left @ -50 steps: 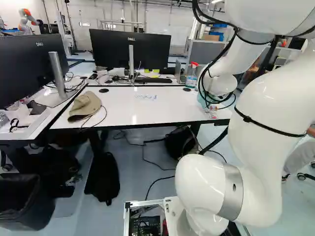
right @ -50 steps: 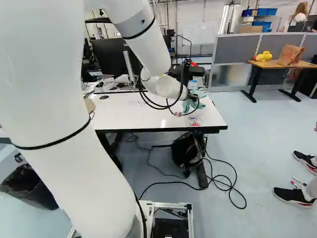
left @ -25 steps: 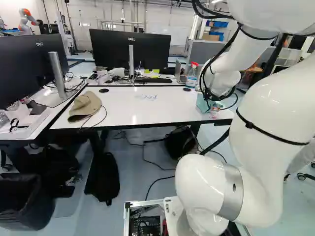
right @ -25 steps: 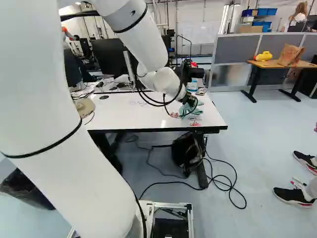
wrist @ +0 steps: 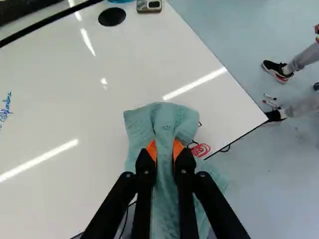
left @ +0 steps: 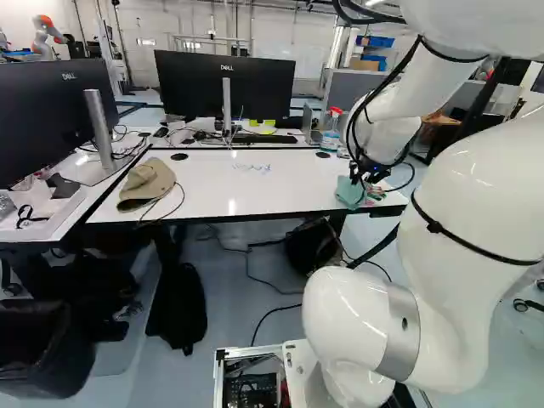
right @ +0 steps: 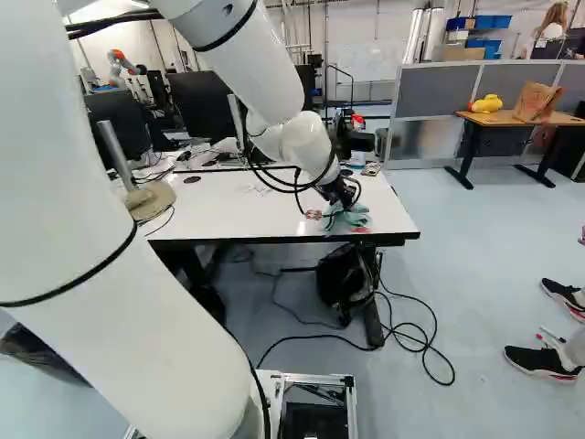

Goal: Clean the table with the green towel

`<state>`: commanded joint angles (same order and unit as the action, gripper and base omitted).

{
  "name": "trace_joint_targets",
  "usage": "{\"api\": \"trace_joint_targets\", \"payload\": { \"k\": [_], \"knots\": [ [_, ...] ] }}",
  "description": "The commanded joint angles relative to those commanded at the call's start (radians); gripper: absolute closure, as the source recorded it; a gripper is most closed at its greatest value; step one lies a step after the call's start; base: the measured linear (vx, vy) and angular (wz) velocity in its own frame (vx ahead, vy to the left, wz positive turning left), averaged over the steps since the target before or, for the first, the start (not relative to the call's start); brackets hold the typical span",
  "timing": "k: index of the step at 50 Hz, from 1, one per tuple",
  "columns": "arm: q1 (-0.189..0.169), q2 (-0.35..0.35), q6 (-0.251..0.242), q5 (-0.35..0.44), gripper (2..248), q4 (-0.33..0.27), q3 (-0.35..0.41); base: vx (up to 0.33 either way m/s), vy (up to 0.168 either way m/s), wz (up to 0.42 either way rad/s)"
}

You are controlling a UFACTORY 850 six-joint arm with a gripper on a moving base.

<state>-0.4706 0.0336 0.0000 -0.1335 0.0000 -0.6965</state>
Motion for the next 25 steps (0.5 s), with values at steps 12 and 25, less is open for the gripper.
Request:
{"api": "trace_joint_targets", "payload": {
  "k": [12,25],
  "knots": [
    [0.0,0.0,0.0,-0.07,197,0.0,0.0,0.0,0.0,0.0],
    [0.0,0.0,0.0,-0.07,197,0.0,0.0,0.0,0.0,0.0]
  ]
}}
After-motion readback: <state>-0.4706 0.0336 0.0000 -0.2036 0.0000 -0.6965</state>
